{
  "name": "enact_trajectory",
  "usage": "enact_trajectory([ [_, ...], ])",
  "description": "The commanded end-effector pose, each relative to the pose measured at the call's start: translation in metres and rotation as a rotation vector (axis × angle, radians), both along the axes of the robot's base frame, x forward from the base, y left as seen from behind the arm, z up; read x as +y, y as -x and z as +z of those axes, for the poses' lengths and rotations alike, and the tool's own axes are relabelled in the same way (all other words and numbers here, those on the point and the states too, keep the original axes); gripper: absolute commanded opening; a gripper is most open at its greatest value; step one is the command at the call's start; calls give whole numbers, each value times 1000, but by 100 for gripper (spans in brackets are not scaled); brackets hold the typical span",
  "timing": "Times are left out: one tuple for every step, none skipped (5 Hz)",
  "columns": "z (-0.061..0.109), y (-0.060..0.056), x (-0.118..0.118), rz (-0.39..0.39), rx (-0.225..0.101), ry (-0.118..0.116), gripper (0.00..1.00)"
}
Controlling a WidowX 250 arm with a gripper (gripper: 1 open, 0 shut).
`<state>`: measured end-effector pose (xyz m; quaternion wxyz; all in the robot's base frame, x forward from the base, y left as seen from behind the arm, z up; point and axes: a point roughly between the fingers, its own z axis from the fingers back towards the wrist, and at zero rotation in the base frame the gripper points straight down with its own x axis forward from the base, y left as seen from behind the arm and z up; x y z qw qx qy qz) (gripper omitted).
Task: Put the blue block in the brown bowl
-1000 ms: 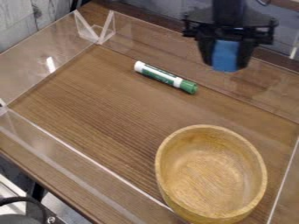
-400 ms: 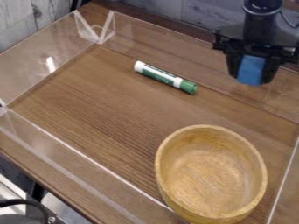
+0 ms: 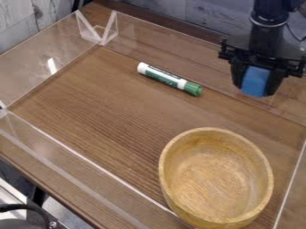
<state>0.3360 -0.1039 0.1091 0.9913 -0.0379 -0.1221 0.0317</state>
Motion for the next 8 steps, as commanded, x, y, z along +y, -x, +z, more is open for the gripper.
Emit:
enact_trajectory([
  [28,22,-7,-41,-59,14,0],
  [30,49,-11,-67,-51,14,0],
  [32,74,-13,-88,-44,13,0],
  [32,98,-17,-106,-35,12,0],
  [30,114,-18,-124,-28,5,0],
  [24,128,-20,-135,-20,0,0],
  [9,135,-23,-123,-12,-1,0],
  [-6,141,-28,-118,-3,0,0],
])
